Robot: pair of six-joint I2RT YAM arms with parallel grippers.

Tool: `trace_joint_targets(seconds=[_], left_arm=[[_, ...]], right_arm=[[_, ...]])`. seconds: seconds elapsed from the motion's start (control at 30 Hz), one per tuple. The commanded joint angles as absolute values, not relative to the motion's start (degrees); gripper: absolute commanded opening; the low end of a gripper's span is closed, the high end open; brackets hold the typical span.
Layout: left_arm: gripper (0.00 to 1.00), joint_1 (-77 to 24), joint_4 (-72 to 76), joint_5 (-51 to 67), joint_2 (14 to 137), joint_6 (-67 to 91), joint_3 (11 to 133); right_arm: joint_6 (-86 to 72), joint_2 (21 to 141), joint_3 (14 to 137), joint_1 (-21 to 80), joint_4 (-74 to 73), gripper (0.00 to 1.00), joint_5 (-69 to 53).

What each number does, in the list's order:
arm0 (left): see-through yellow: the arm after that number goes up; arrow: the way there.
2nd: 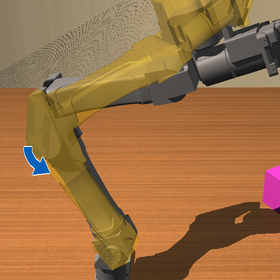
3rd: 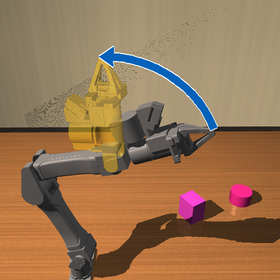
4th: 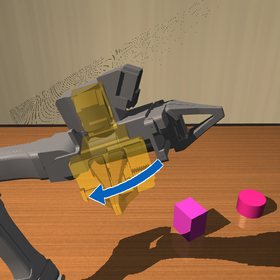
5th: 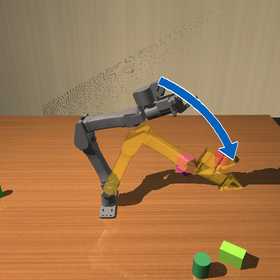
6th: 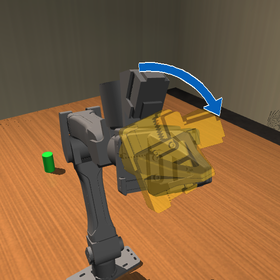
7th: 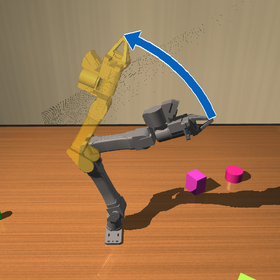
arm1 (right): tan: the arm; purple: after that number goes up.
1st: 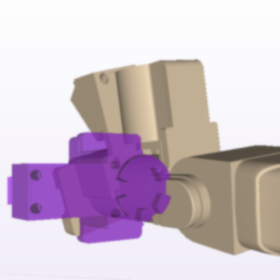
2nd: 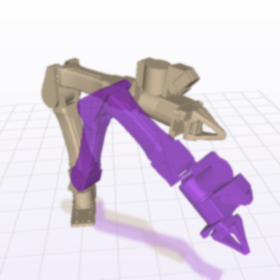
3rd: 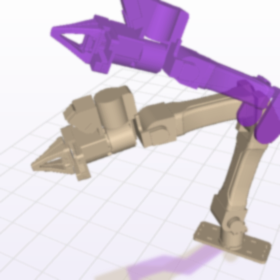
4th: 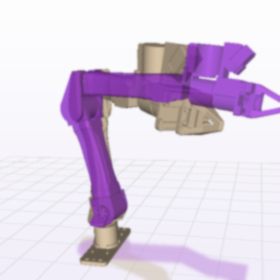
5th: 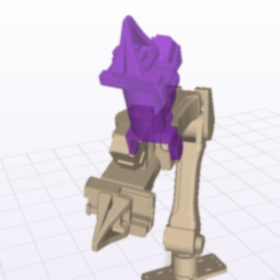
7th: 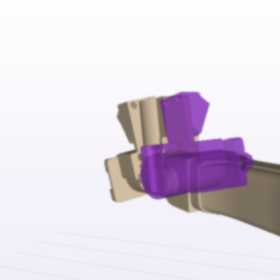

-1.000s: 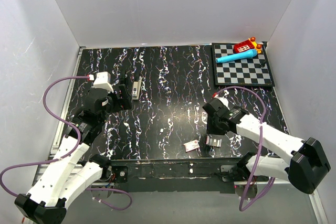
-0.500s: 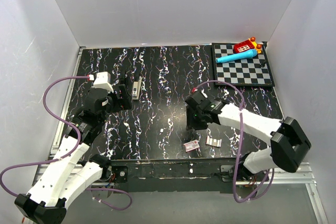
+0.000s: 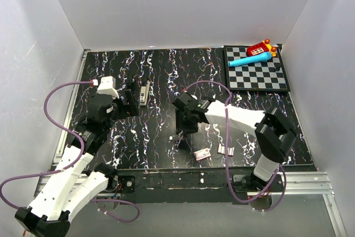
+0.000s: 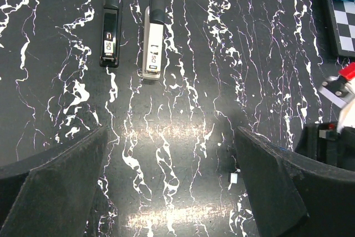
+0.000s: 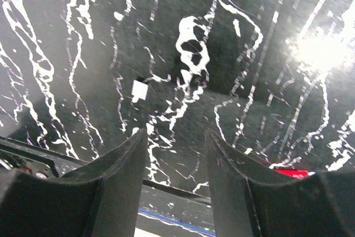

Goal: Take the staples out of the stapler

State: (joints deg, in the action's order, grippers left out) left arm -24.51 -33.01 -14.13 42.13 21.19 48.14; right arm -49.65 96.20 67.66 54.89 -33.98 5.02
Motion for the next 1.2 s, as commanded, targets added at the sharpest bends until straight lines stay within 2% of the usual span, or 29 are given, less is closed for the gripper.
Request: trace_joint_targets(seconds=[0.0, 0.83, 1.17], left_arm=[[0.98, -24.7, -33.0, -14.0, 41.3, 20.7, 47.7], [0.98, -24.7, -33.0, -12.6, 39.4, 20.9, 47.5], [0.98, -24.6, -33.0, -12.3, 39.0, 20.9, 47.5]], right_arm=[[-51.5, 100.3, 73.7, 55.8, -34.0, 0.55, 4.5], [-56.3, 114.5, 85.7, 59.8, -42.6, 0.57, 6.8], [-57.2, 117.0, 87.6, 59.9, -43.9, 0.53, 7.1]])
